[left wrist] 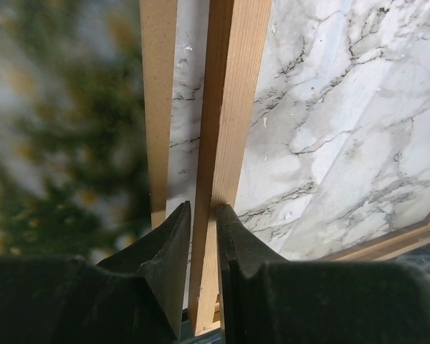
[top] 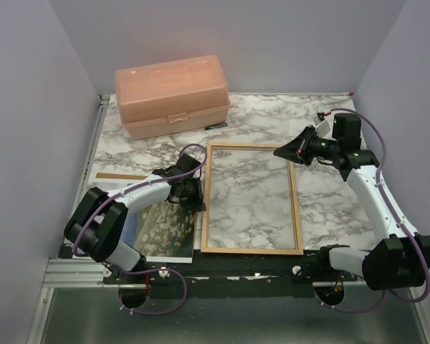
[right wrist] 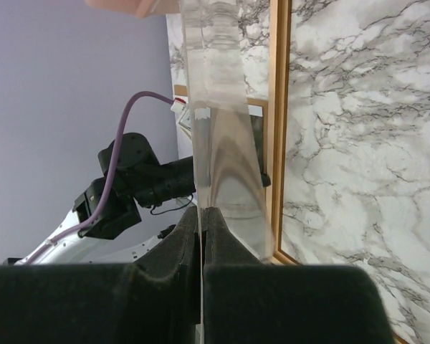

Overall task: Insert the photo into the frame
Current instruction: Place the photo frame item in the photo frame, then adjust the photo frame item on the photo frame.

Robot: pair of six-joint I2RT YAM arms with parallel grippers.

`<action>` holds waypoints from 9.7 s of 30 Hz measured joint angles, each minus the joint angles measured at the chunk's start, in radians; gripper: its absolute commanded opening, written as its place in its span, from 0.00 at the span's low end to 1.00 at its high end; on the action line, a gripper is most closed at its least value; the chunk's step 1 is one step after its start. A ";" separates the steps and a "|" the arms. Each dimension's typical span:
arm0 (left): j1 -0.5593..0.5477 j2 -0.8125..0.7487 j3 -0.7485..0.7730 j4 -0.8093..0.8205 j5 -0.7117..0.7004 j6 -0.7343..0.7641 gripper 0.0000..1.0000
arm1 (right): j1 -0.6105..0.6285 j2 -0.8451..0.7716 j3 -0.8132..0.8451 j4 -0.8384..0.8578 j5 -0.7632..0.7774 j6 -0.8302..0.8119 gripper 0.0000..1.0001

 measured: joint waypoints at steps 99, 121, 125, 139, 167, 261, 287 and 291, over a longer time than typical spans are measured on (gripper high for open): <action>-0.002 0.038 0.025 -0.016 0.024 0.019 0.17 | -0.013 0.098 -0.201 0.004 0.113 -0.195 0.01; -0.002 0.047 0.034 -0.024 0.028 0.021 0.16 | -0.011 0.132 -0.210 0.005 0.151 -0.266 0.14; -0.002 0.051 0.039 -0.030 0.028 0.021 0.16 | -0.010 0.150 -0.211 0.000 0.143 -0.273 0.21; -0.004 0.070 0.060 -0.052 0.031 0.036 0.16 | -0.003 0.192 -0.214 -0.040 0.146 -0.291 0.71; -0.004 0.074 0.060 -0.058 0.032 0.042 0.15 | 0.131 0.210 -0.222 -0.064 0.389 -0.322 1.00; -0.011 -0.019 -0.098 0.196 0.118 0.033 0.51 | 0.208 0.203 -0.214 -0.181 0.642 -0.306 1.00; -0.011 -0.008 -0.091 0.208 0.137 0.030 0.51 | 0.237 0.140 -0.202 -0.126 0.576 -0.246 1.00; -0.011 -0.008 -0.091 0.209 0.139 0.031 0.51 | 0.237 0.130 -0.198 -0.138 0.606 -0.235 1.00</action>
